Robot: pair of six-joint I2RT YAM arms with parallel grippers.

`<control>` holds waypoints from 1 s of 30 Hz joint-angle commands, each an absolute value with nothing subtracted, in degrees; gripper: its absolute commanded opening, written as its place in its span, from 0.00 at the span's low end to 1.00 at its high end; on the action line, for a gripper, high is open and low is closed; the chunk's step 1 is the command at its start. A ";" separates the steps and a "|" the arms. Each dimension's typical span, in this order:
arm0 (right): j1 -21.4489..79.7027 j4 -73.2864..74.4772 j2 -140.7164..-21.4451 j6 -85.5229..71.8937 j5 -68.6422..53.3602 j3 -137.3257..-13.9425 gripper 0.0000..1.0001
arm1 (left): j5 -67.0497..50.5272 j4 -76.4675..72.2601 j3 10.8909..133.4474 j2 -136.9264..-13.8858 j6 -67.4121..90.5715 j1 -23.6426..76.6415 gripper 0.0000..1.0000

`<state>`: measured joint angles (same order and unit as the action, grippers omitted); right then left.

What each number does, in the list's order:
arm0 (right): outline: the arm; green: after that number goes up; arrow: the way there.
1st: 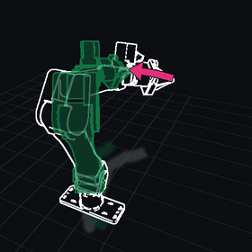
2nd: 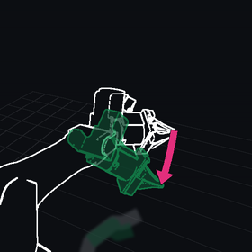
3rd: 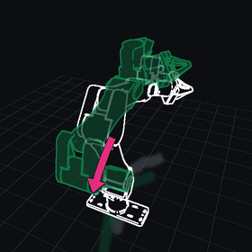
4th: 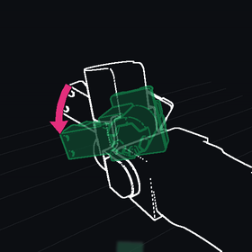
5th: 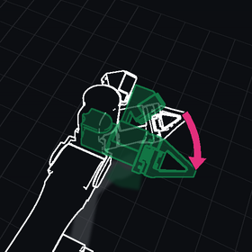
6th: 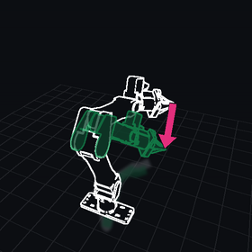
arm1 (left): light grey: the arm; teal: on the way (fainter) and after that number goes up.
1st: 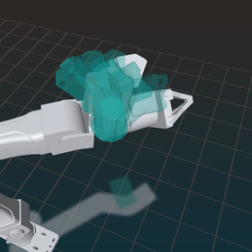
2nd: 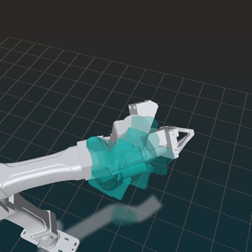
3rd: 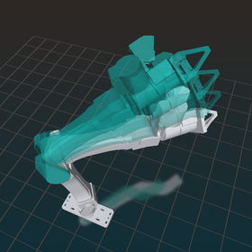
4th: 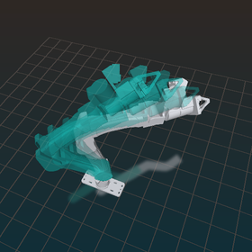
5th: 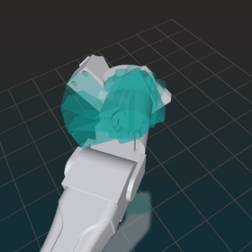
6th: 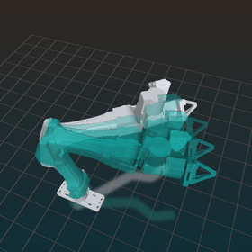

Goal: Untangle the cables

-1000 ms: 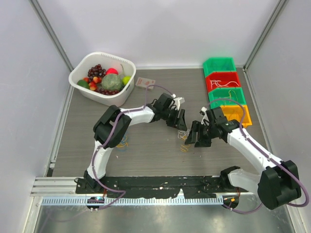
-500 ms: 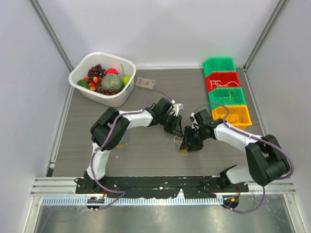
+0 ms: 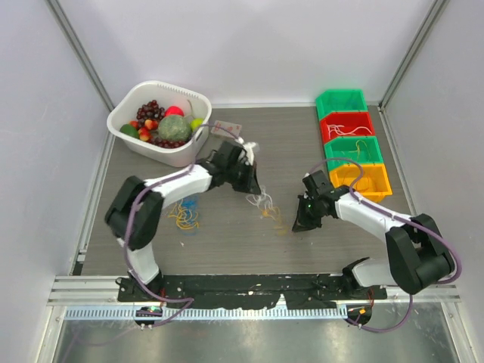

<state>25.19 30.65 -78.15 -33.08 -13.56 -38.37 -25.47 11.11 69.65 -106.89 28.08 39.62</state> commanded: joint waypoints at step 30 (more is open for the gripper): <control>29.79 -14.94 -60.20 -24.96 -34.47 -38.14 0.67 | -23.55 30.94 86.74 -77.61 48.51 32.78 0.00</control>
